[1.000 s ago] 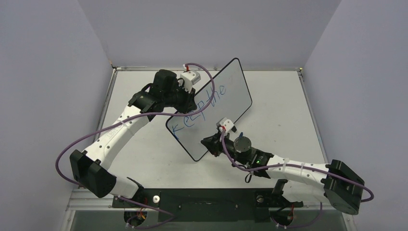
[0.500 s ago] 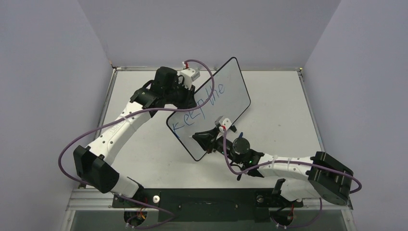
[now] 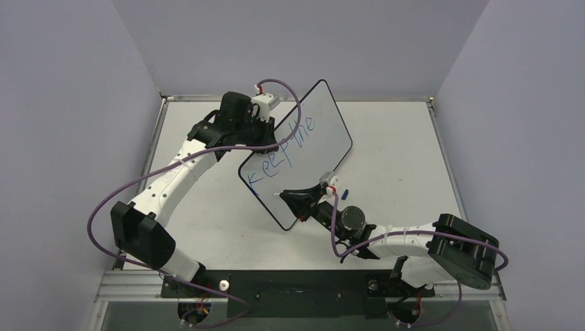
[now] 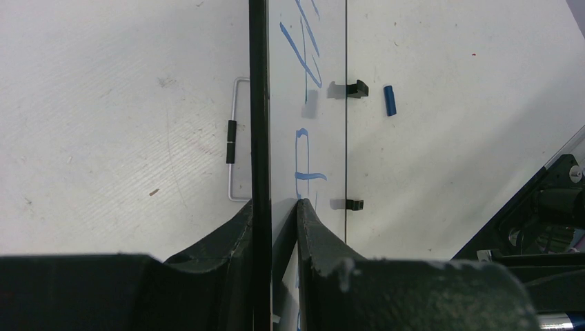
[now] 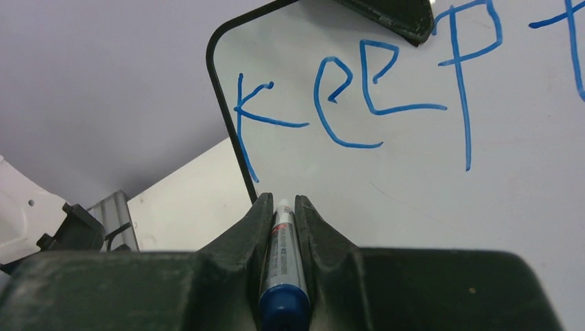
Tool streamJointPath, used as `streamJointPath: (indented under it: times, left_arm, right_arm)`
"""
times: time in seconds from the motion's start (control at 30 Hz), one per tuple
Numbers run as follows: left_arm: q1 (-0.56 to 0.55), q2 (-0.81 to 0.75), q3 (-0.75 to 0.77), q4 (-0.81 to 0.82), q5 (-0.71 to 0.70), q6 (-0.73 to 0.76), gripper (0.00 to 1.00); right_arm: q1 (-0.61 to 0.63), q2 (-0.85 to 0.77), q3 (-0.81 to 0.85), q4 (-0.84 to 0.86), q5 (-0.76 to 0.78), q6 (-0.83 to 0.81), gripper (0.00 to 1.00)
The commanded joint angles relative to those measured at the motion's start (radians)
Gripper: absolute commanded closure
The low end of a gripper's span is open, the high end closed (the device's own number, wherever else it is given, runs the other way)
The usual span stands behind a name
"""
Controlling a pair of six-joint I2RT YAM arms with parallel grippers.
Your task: Write a sentence on the whiteboard
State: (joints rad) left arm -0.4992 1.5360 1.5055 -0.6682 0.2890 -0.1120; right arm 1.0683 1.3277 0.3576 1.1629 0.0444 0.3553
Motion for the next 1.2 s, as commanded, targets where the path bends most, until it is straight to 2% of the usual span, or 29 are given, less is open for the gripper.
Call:
streamJointPath:
  times: [0.0, 0.17, 0.47, 0.87, 1.17]
  left_arm:
    - [-0.025, 0.073, -0.047, 0.014, -0.082, 0.069, 1.0]
    - [-0.021, 0.09, -0.055, 0.012, -0.135, 0.086, 1.0]
    - [-0.015, 0.107, -0.068, 0.017, -0.141, 0.094, 1.0]
    - [-0.014, 0.111, -0.068, 0.015, -0.144, 0.094, 1.0]
    - [-0.013, 0.114, -0.066, 0.014, -0.144, 0.095, 1.0]
  right_arm:
    - [0.001, 0.011, 0.035, 0.076, 0.047, -0.002, 1.0]
    - [-0.007, 0.053, 0.062, 0.079, 0.057, 0.01, 1.0]
    - [-0.018, 0.099, 0.07, 0.109, 0.056, 0.044, 1.0]
    - [-0.021, 0.139, 0.118, -0.007, 0.081, 0.051, 1.0]
    - [-0.014, 0.132, 0.092, -0.073, 0.088, 0.089, 1.0]
